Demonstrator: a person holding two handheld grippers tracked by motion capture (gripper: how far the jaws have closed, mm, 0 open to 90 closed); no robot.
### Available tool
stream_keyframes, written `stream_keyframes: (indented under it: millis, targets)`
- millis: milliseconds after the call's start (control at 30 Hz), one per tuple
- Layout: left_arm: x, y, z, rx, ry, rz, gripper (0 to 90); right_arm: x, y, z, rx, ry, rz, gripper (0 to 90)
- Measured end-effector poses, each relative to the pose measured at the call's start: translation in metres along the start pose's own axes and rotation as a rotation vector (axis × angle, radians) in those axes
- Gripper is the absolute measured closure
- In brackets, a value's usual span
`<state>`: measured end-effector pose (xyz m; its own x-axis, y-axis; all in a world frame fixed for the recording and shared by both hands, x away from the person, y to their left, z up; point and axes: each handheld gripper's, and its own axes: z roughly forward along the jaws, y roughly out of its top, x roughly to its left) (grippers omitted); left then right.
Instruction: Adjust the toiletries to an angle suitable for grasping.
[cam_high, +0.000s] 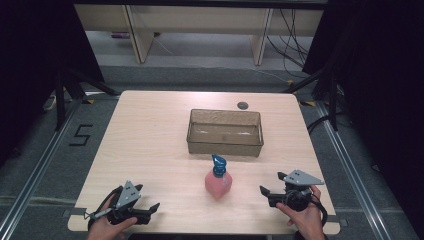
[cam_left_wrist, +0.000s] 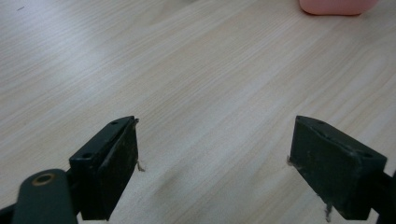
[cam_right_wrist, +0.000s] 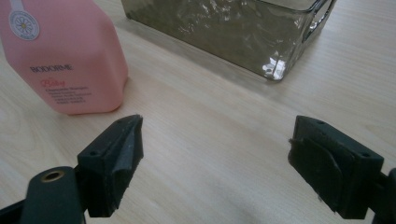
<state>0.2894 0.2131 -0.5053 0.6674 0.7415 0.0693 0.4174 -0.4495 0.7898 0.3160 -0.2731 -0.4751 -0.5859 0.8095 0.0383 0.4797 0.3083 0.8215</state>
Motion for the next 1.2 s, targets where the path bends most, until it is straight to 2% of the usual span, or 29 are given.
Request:
stream_keyframes:
  millis: [67, 100, 133, 300, 400, 433, 533, 567, 633, 667, 700, 733, 767, 800, 833, 1000, 1033, 1133, 1200]
  targets:
    - [0.0, 0.0, 0.0, 0.001, 0.0, 0.001, 15.0, 0.001, 0.001, -0.001, -0.004, -0.005, -0.014, 18.5]
    - [0.0, 0.0, 0.0, 0.0, 0.0, 0.002, 15.0, 0.004, 0.001, -0.001, 0.004, 0.013, 0.022, 18.7]
    - [0.0, 0.0, 0.0, 0.0, 0.0, 0.002, 15.0, 0.003, 0.001, 0.0, -0.005, 0.016, -0.007, 18.8]
    - [0.0, 0.0, 0.0, -0.001, -0.001, 0.003, 15.0, 0.007, 0.002, -0.001, -0.014, 0.012, -0.032, 19.1]
    - [0.0, 0.0, 0.0, -0.001, -0.005, -0.002, 15.0, 0.01, 0.003, 0.0, -0.022, 0.019, -0.022, 19.2]
    - [0.0, 0.0, 0.001, -0.001, -0.006, -0.001, 15.0, 0.012, 0.004, 0.0, -0.015, 0.039, -0.026, 19.7]
    - [0.0, 0.0, 0.001, -0.001, -0.005, -0.001, 15.0, 0.016, 0.005, -0.001, -0.02, 0.041, -0.015, 19.9]
    - [0.0, 0.0, 0.001, 0.0, -0.005, -0.002, 15.0, 0.015, 0.006, 0.0, -0.041, 0.043, -0.036, 20.0]
    - [0.0, 0.0, 0.001, -0.001, -0.005, 0.0, 15.0, 0.017, 0.006, -0.001, -0.03, 0.044, -0.027, 20.0]
    - [0.0, 0.0, 0.001, -0.001, -0.005, -0.001, 15.0, 0.017, 0.007, -0.001, -0.033, 0.053, -0.034, 20.1]
    - [0.0, 0.0, 0.001, 0.0, -0.005, -0.001, 15.0, 0.017, 0.007, -0.001, -0.044, 0.041, -0.052, 20.2]
    - [0.0, 0.0, 0.001, 0.0, -0.005, -0.001, 15.0, 0.02, 0.007, -0.002, -0.028, 0.051, -0.016, 20.2]
    - [0.0, 0.0, 0.001, 0.002, -0.005, 0.001, 15.0, 0.02, 0.008, -0.002, -0.032, 0.053, -0.018, 20.3]
    - [0.0, 0.0, 0.001, -0.001, -0.006, 0.002, 15.0, 0.017, 0.008, -0.001, -0.056, 0.046, -0.069, 20.5]
    - [0.0, 0.0, 0.001, 0.0, -0.006, 0.001, 15.0, 0.019, 0.009, -0.002, -0.051, 0.049, -0.056, 20.6]
    - [0.0, 0.0, 0.0, 0.007, -0.003, 0.007, 15.0, 0.021, 0.009, -0.001, -0.056, 0.058, -0.055, 20.6]
    - [0.0, 0.0, 0.001, 0.001, -0.004, 0.0, 15.0, 0.023, 0.01, -0.002, -0.046, 0.072, -0.034, 20.6]
    - [0.001, 0.0, 0.0, 0.01, -0.003, 0.014, 15.0, 0.024, 0.012, -0.003, -0.061, 0.076, -0.052, 20.7]
    - [0.0, 0.0, 0.001, -0.001, -0.006, 0.002, 15.0, 0.024, 0.013, -0.002, -0.071, 0.075, -0.066, 20.7]
